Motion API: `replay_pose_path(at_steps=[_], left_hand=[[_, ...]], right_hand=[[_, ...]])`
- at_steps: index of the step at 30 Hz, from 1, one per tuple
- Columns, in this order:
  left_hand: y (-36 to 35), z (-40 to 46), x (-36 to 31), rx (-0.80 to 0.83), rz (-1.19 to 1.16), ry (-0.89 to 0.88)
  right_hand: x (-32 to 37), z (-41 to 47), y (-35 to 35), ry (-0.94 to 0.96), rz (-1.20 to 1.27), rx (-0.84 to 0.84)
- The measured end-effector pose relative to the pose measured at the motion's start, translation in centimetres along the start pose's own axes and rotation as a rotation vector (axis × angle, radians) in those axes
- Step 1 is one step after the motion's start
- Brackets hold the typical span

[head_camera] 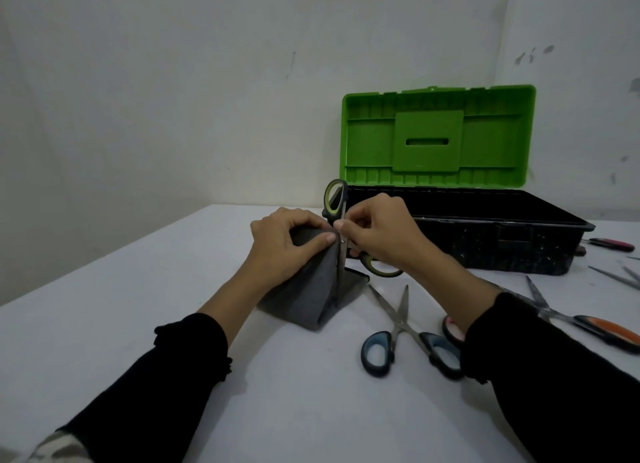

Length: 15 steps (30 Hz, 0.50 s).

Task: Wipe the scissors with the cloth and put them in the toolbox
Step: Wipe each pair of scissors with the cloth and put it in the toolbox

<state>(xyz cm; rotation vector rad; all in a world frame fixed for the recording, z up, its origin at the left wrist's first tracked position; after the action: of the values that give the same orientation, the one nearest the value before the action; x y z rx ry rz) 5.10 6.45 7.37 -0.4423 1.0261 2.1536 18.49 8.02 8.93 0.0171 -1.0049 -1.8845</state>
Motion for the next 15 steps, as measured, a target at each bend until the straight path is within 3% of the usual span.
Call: replay_pose_path(at_steps=[5, 15], left_hand=[[0.4, -0.1, -0.3, -0.043, 0.140, -0.014], [0.4, 0.1, 1.5, 0.026, 0.049, 0.052]], right_hand=[[0.0, -0.1, 0.2, 0.010, -0.045, -0.014], [-1.7, -0.8, 1.8, -0.101, 0.116, -0.012]])
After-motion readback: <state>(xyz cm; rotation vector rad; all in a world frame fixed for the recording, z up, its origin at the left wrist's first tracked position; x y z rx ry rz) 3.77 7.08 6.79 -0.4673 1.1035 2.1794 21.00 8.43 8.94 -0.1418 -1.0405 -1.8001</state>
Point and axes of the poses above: each hand's wrist, its own z-axis towards the middle knuckle, its own y-axis out of the back of the hand, x = y × z, the point moved 9 cm from there along z, towards the middle knuckle, and after that the axes turned 9 degrees about y, right-handed, at the moved point
